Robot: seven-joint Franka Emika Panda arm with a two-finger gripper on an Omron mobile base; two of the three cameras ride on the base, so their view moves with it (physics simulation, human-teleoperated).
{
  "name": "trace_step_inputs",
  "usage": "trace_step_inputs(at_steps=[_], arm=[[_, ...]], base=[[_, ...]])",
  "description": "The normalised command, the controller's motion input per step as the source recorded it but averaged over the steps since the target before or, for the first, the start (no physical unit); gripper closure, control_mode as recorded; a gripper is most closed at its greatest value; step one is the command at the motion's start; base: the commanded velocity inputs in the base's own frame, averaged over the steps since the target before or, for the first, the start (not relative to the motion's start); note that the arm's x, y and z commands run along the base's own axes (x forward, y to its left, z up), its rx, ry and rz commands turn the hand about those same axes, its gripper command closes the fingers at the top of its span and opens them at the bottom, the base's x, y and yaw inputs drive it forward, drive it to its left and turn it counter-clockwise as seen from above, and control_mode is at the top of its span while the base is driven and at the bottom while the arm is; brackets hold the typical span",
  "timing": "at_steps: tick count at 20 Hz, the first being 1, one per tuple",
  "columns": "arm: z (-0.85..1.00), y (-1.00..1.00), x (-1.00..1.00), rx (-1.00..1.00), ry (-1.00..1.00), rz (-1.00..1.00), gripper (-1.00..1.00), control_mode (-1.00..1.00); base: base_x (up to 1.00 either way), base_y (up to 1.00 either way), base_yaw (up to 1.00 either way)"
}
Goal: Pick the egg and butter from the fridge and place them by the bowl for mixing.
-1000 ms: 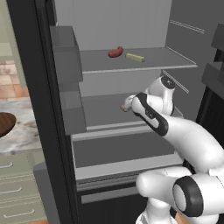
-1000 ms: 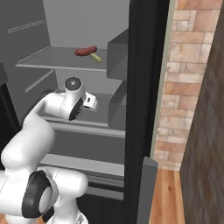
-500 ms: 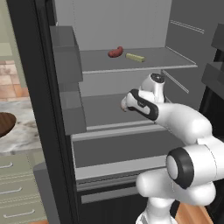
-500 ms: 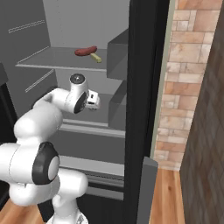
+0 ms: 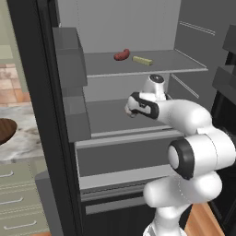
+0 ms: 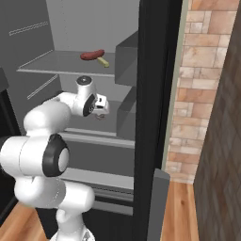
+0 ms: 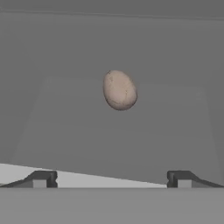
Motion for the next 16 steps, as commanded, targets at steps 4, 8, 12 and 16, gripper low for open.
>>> trace_step_inputs(at_steps=[4, 8, 12, 16], arm=[[-0.26, 0.00, 0.27, 0.00, 0.00, 0.00, -1.00, -1.00], [-0.22, 0.01, 0.32, 0.00, 0.00, 0.00, -1.00, -1.00], [-0.16, 0.03, 0.31, 0.00, 0.00, 0.00, -1.00, -1.00], [-0.14, 0.04, 0.28, 0.00, 0.00, 0.00, -1.00, -1.00]], base=[[0.00, 0.00, 0.00], [0.00, 0.00, 0.00], [0.00, 0.00, 0.00], [0.00, 0.00, 0.00]])
